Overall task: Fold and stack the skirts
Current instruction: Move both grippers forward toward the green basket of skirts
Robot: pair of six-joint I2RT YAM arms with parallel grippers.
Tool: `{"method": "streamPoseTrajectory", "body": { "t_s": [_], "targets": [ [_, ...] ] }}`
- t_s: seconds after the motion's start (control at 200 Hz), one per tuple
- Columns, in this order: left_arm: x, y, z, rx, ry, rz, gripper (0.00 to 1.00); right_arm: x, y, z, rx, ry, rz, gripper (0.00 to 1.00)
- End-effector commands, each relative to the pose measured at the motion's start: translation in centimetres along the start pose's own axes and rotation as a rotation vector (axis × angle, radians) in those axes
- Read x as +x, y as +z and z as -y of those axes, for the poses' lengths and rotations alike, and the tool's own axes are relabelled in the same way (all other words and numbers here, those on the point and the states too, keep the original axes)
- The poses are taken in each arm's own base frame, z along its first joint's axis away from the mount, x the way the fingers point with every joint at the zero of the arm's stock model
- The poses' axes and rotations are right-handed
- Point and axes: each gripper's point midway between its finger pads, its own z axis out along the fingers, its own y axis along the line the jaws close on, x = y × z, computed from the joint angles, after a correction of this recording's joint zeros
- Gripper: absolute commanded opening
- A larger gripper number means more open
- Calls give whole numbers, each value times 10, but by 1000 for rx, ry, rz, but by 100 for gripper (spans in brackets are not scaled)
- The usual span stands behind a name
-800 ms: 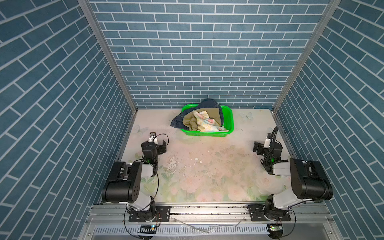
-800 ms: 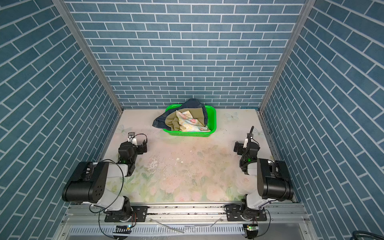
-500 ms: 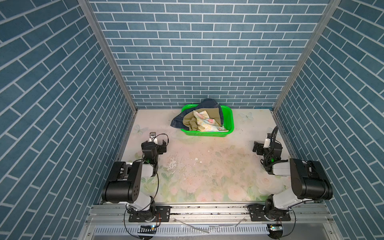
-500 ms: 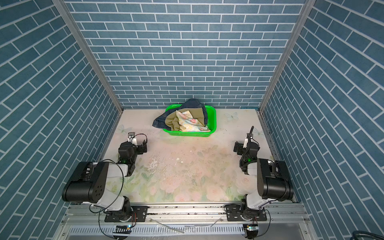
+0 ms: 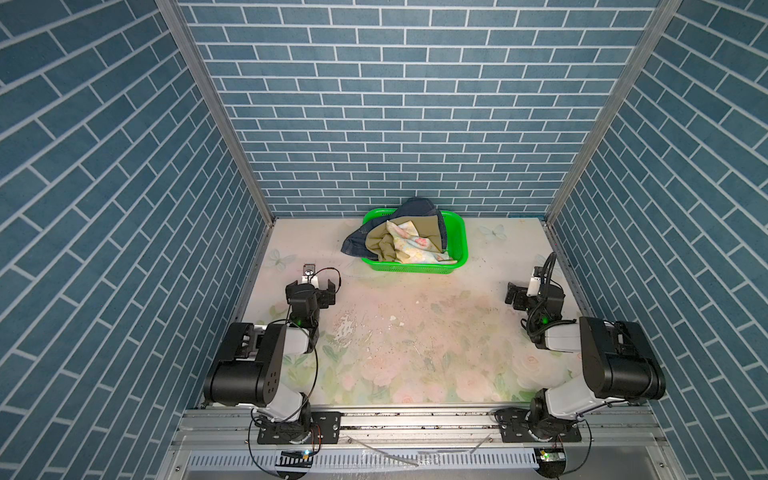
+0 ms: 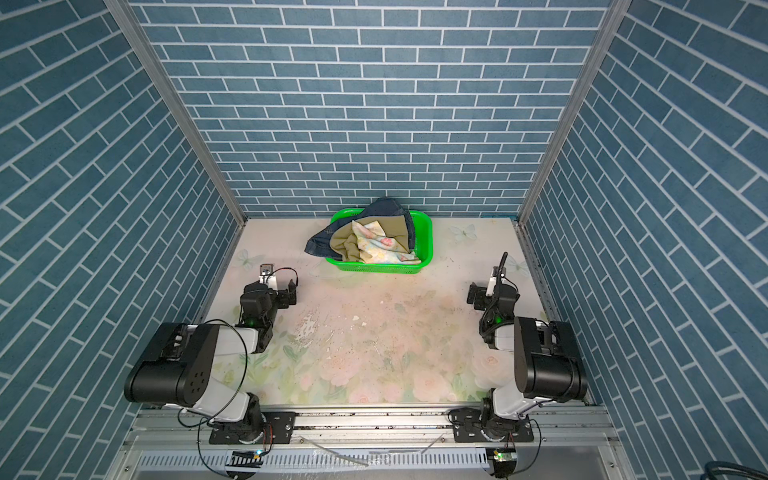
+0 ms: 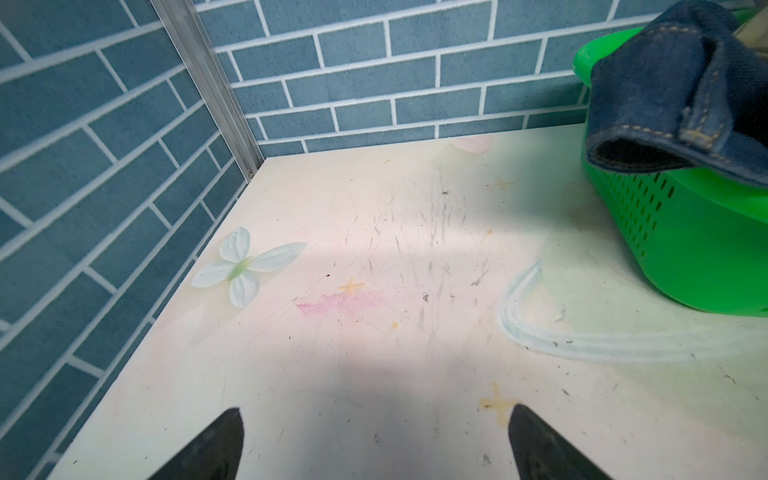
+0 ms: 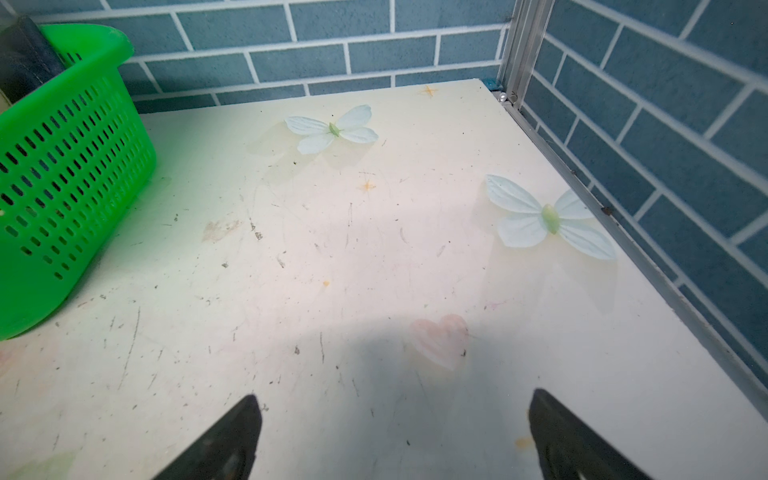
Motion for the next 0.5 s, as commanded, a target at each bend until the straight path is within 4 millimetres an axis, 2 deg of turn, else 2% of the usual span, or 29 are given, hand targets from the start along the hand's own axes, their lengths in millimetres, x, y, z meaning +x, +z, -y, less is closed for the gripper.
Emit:
{"method": "streamPoseTrajectory", "body": {
  "t_s": [0.0,0.39,0.495],
  "targets": [
    [-4,3,-1,-14,11,5,100,-15,3,-2,-7,-33,37,99],
    [-4,3,0,-13,11,4,100,-14,2,-1,2,-35,40,99],
    [-14,4,3,14,32,-30,100,-21,-5,-4,44,-75,65,98]
  ]
}}
